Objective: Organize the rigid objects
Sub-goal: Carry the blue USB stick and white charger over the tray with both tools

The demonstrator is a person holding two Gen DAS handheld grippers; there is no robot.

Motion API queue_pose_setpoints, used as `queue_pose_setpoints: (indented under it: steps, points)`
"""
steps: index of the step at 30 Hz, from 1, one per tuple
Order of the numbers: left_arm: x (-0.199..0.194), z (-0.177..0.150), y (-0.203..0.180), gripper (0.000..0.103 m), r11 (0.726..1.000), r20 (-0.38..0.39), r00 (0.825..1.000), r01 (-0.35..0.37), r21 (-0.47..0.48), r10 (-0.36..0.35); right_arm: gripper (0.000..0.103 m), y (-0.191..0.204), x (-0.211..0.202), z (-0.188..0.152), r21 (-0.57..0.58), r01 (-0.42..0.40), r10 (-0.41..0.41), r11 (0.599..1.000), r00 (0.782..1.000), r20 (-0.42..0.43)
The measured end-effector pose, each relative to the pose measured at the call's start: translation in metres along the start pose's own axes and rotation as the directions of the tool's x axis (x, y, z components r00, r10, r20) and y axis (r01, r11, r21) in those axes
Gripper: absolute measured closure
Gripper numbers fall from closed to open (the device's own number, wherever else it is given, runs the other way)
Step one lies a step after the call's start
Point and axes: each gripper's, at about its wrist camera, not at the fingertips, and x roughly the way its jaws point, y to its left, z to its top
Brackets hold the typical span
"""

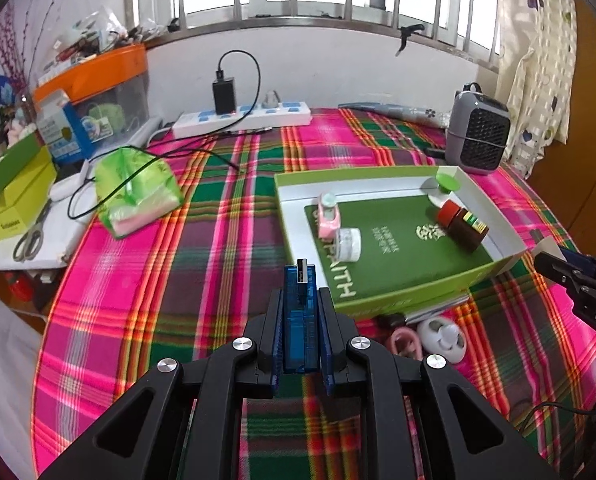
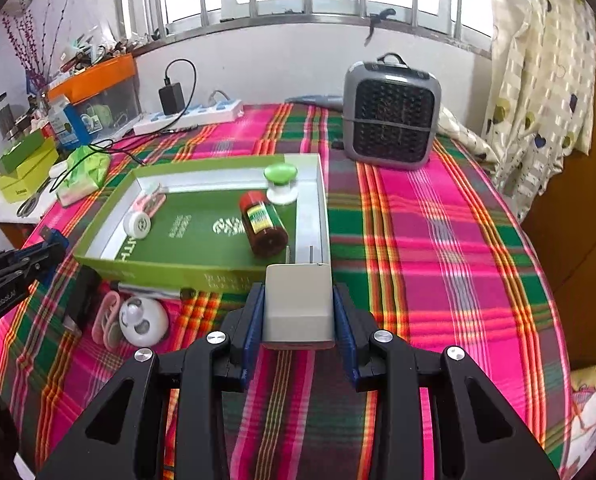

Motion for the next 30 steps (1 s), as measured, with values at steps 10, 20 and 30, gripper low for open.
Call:
queue_pose_setpoints:
  steps: [10,20,30]
  points:
    - [0.013,0.023,-0.012,0.088,1.0,0.008,1.0,0.025,0.017,-0.025,0.068,0.01,0.014,0.028,-0.033,-0.057,0.057,0.998,0.998,-0.009]
    - [0.034,0.037,-0.015,0.088,1.0,-0.014,1.0,0.024,0.014,-0.024,0.068,0.023,0.042,0.052,-0.067,-0.101,0.098,0.993,0.994,-0.041]
    - [0.057,0.041,-0.014,0.088,1.0,-0.048,0.998,0.026,0.0,-0.026,0.068,0.038,0.071,0.068,-0.096,-0.143,0.137,0.985,0.988,-0.07]
